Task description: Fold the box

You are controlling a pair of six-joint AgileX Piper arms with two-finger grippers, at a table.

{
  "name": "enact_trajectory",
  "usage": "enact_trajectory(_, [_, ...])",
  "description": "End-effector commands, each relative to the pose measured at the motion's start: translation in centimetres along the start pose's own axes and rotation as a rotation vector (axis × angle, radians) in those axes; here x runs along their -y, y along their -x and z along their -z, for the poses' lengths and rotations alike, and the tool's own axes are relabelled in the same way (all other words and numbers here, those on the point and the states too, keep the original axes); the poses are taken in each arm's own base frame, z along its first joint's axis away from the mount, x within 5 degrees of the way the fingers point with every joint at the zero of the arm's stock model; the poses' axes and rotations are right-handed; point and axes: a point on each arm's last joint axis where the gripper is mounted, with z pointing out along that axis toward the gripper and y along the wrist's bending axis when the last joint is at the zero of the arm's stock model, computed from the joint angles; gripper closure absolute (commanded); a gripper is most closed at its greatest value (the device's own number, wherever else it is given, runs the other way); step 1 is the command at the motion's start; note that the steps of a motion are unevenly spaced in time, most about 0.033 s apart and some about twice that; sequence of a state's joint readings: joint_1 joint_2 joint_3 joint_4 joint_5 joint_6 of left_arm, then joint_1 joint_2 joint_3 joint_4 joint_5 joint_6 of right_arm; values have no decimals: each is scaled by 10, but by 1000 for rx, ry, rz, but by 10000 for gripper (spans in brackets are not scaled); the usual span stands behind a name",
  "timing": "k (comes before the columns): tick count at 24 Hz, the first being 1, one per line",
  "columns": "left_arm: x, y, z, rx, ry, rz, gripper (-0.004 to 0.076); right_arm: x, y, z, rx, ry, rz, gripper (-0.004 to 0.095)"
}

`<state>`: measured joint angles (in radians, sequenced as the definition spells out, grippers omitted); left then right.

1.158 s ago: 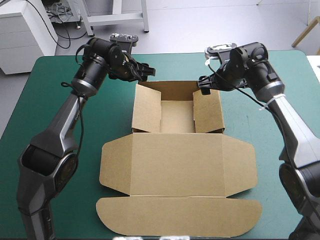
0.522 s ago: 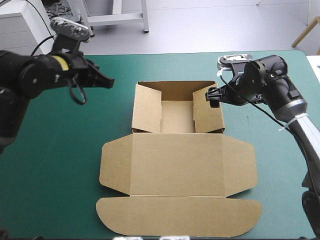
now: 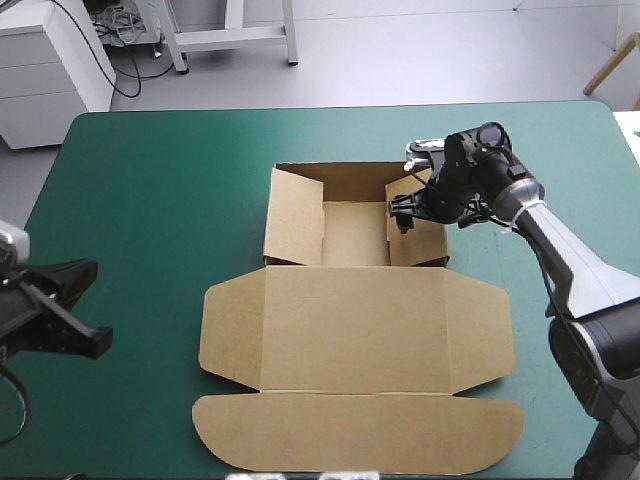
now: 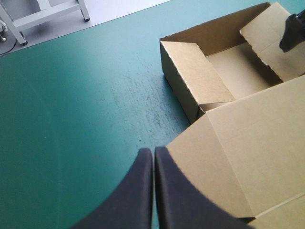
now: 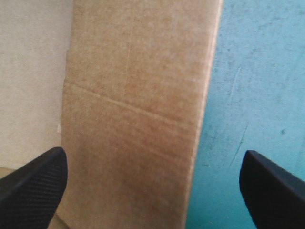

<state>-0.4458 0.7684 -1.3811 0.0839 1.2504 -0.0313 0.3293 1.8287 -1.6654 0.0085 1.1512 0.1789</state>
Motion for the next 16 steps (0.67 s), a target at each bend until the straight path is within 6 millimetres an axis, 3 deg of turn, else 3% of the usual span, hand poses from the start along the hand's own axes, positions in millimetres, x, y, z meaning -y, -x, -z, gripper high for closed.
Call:
enact_trajectory(1, [1, -20, 15, -14, -29, 32, 734, 0, 8, 9, 79, 15, -5, 7])
enact_trajectory(7, [5, -43, 22, -10, -81, 47, 734, 5, 13, -12, 54, 37, -42, 7])
enact_trajectory(10, [9, -45, 23, -12, -117, 57, 734, 9, 14, -13, 47, 59, -49, 8])
enact_trajectory(12, [9, -45, 23, -11, -123, 59, 734, 9, 14, -13, 41, 64, -45, 71])
enact_trajectory(16, [9, -45, 23, -11, -123, 57, 734, 9, 13, -13, 38, 64, -46, 549])
